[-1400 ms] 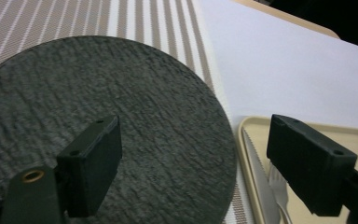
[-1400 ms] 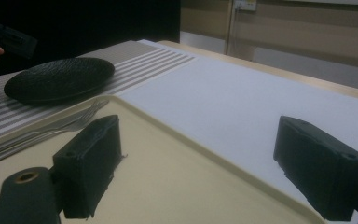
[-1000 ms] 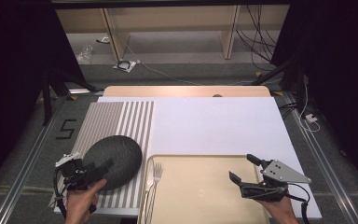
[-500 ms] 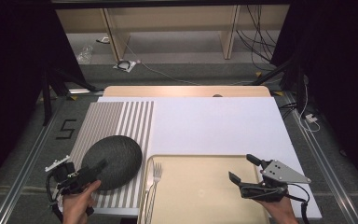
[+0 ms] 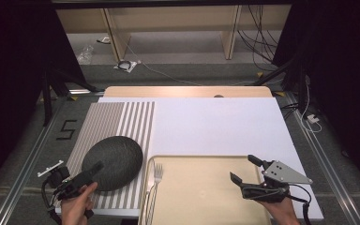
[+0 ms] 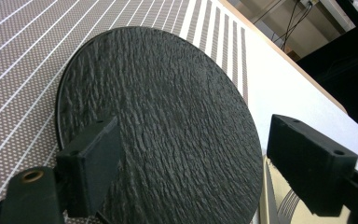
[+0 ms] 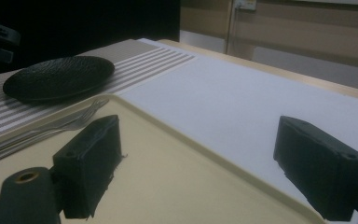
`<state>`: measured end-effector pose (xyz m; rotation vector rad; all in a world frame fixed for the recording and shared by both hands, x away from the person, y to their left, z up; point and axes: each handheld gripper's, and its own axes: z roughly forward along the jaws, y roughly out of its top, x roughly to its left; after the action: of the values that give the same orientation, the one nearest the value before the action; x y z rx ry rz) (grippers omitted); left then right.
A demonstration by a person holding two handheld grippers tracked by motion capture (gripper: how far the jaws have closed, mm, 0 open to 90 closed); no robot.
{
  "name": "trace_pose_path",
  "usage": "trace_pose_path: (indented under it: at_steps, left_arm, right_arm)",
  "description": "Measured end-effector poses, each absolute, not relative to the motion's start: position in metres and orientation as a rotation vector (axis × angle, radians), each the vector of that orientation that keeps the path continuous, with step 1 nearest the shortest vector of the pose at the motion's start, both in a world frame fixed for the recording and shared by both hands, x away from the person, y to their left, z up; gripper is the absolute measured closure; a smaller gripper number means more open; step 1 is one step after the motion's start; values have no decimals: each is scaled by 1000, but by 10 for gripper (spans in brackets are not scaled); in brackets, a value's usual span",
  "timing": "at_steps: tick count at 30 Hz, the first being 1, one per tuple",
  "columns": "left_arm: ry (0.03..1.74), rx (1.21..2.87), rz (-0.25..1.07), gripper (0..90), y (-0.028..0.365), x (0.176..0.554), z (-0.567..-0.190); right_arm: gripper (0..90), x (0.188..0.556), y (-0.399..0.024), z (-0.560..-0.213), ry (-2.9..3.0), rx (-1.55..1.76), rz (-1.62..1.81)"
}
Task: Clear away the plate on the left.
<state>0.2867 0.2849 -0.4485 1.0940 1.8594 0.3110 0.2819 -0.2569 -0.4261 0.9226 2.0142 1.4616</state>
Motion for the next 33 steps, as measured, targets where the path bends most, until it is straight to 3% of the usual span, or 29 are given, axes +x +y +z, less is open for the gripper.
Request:
trace_pose_path:
  at_steps: [15, 33]
  left_arm:
    - [1929, 953, 219, 177, 296, 278, -456]
    - [2011, 737, 1, 192, 304, 264, -476]
  right_arm:
    - [158, 282, -257, -426, 2013, 920, 1460]
    - [158, 282, -257, -426, 2014, 917, 1456]
